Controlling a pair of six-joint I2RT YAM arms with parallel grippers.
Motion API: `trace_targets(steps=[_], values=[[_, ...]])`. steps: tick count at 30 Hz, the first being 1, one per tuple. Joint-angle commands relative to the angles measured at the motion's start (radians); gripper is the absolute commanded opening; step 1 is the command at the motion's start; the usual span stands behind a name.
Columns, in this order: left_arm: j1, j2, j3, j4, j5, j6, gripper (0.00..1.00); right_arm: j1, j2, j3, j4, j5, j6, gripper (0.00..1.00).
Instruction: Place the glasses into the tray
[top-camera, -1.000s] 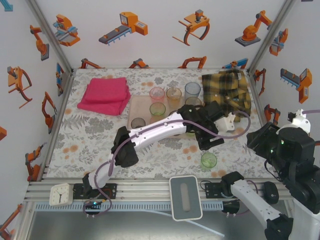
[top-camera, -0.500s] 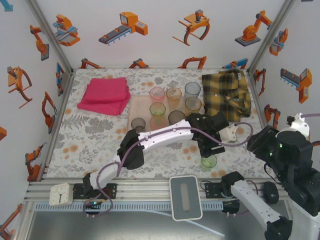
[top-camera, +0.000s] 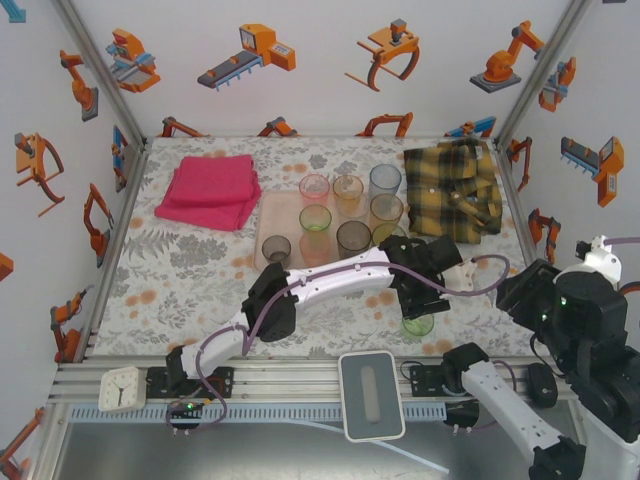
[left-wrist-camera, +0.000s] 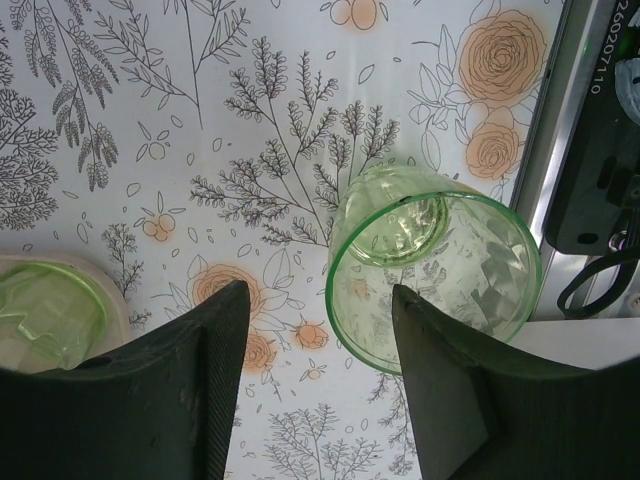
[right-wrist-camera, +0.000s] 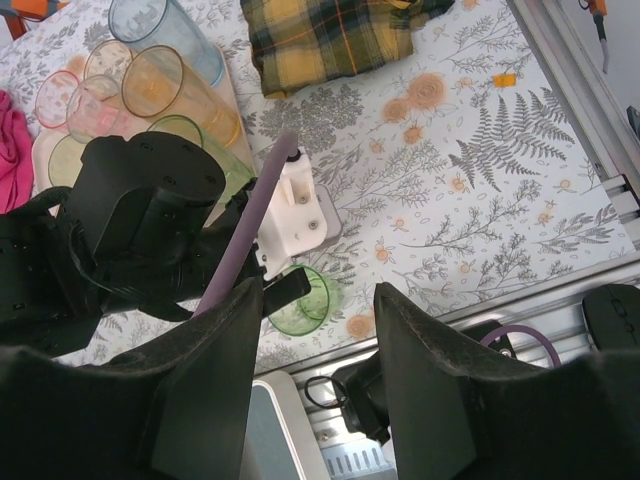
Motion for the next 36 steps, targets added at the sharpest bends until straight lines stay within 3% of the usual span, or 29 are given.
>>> trace_targets(steps=[1,17,36], values=[[-0.009,0.028,0.003,-0.018,-0.012,0.012,0.54,-0.004,-0.006,-0.010,0.000,0.001,0.021,0.48],[-0.013,0.054,-0.008,-0.017,-0.028,0.017,0.38,-0.003,-0.013,-0.023,0.001,0.005,0.019,0.48],[-0.019,0.005,-0.046,-0.029,-0.044,0.010,0.08,-0.003,-0.016,-0.031,0.016,0.006,0.016,0.48]])
